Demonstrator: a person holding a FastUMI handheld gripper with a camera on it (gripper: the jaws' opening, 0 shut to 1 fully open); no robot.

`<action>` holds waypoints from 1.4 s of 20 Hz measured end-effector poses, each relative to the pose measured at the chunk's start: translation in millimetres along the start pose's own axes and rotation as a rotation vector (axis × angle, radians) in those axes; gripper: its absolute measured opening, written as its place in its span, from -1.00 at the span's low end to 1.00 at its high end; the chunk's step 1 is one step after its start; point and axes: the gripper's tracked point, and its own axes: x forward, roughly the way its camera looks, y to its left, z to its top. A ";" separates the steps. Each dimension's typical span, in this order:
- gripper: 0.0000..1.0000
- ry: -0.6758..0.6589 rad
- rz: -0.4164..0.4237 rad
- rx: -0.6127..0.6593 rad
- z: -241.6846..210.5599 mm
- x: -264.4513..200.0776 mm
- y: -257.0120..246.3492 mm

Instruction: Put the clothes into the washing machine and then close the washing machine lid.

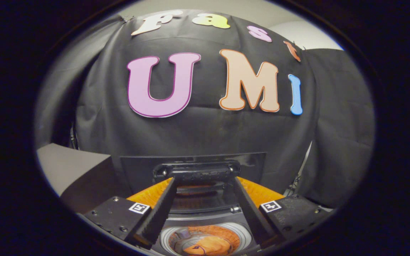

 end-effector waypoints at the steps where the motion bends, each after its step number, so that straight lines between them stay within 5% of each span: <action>1: 0.94 -0.022 0.004 0.007 8.7 5.6 -2.9; 9: 0.94 -0.130 0.021 0.051 58.8 68.4 6.6; 18: 0.95 0.020 0.005 0.062 20.2 124.6 13.0; 21: 0.96 0.023 0.060 -0.034 15.0 126.1 14.3; 28: 0.95 -0.029 0.072 0.016 12.6 101.4 10.1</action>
